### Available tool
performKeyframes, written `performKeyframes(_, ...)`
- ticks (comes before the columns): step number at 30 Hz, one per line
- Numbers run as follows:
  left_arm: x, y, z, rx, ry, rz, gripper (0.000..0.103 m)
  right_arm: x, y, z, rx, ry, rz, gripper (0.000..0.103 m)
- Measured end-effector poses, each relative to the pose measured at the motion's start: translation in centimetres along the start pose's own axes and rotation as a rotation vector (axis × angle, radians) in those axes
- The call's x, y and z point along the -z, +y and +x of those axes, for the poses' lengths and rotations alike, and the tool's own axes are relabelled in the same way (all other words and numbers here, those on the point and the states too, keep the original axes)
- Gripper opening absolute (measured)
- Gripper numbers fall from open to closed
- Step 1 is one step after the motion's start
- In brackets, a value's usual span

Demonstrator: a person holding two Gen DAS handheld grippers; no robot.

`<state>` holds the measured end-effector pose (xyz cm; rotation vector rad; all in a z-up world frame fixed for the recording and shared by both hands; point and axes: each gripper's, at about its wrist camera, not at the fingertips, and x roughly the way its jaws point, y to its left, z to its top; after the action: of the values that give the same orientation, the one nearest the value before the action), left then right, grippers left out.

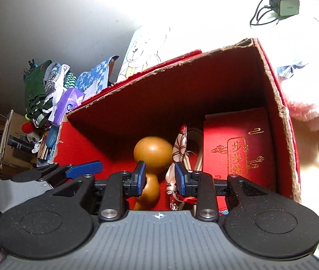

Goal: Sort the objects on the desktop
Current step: 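Lower the gourd into the box beside the doll and open the right gripper, then move the right gripper back out toward the brown pine cone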

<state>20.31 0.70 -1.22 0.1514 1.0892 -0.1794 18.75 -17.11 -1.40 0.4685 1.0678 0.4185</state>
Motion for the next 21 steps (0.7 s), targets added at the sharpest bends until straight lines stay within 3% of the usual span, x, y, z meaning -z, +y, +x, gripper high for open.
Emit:
performKeyframes(15,1.5,-0.8,-2.4,-0.044,-0.015,-0.041,0.081,2.2,1.6,-3.0,0.039,-0.122,-0.136,0.033)
performKeyframes(21,2.5,-0.7,-3.8,-0.080,-0.032,-0.083,0.081,3.1,1.5,-4.0,0.016,-0.165,-0.155,0.033)
